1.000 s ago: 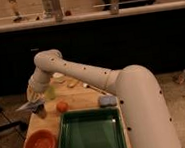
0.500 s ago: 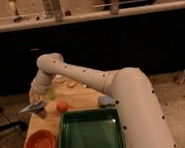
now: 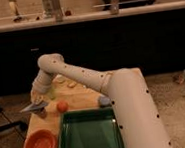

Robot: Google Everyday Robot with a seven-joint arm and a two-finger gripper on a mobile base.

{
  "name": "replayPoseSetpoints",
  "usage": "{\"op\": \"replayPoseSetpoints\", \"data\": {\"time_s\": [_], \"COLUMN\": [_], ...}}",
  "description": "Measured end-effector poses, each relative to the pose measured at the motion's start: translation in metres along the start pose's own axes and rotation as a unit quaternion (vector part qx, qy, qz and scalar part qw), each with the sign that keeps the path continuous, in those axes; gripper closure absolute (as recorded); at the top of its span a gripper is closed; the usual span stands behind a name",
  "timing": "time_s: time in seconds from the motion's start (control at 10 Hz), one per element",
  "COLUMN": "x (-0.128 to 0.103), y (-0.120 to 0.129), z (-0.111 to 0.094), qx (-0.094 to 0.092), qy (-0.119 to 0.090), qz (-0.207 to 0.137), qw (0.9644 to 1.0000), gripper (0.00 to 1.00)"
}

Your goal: Place towel in metal cup

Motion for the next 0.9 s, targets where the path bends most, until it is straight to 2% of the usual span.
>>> {"op": "replayPoseSetpoints", "data": {"time_s": [0.4, 0.9], "x": [0.0086, 0.0083], "y": [0.0068, 0.0064], "z": [0.0117, 0.0117], "qx": [-0.01, -0.01], "qy": [-0.009, -0.009], "qz": [0.014, 0.015], "qw": [0.9998, 0.9998], "gripper": [0.97, 0.97]}}
